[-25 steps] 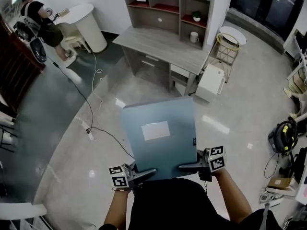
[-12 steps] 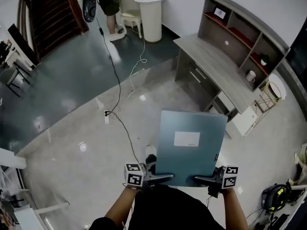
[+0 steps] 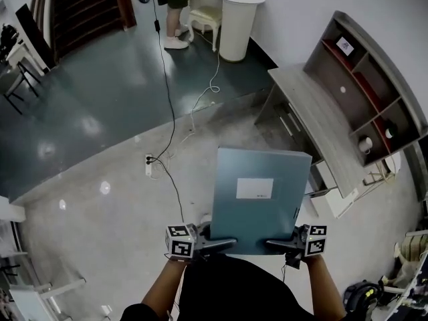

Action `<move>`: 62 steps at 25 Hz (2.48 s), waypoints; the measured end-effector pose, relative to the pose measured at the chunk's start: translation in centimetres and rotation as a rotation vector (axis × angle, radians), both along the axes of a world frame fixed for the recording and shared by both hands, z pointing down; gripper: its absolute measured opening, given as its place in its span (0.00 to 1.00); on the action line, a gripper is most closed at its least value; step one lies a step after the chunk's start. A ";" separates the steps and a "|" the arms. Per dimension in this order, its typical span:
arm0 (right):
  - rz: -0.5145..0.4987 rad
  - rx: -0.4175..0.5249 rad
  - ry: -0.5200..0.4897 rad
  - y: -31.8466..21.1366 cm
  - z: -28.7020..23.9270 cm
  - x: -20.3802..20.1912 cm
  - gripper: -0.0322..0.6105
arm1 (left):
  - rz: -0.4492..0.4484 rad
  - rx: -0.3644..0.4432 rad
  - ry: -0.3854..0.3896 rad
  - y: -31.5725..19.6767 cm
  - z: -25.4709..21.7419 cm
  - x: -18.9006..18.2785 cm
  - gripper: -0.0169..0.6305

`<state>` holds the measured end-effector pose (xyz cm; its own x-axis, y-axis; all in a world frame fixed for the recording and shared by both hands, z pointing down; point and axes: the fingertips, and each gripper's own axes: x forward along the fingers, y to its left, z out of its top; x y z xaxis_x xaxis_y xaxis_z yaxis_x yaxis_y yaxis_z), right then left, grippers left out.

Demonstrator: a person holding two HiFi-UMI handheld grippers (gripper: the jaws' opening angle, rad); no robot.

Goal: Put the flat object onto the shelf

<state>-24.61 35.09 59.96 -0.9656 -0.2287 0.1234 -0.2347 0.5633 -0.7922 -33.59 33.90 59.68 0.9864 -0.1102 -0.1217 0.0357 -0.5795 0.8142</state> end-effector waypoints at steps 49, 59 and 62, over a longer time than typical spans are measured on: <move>0.009 0.049 -0.131 -44.1 -0.1 10.2 0.52 | 0.010 0.063 -0.180 -44.3 -2.1 10.6 0.49; 0.101 -0.016 -0.162 -50.8 1.2 16.2 0.52 | 0.077 0.011 -0.219 -52.0 -1.2 16.9 0.49; 0.113 -0.023 -0.162 -53.2 1.0 18.2 0.52 | 0.075 0.004 -0.220 -54.6 -1.3 18.7 0.49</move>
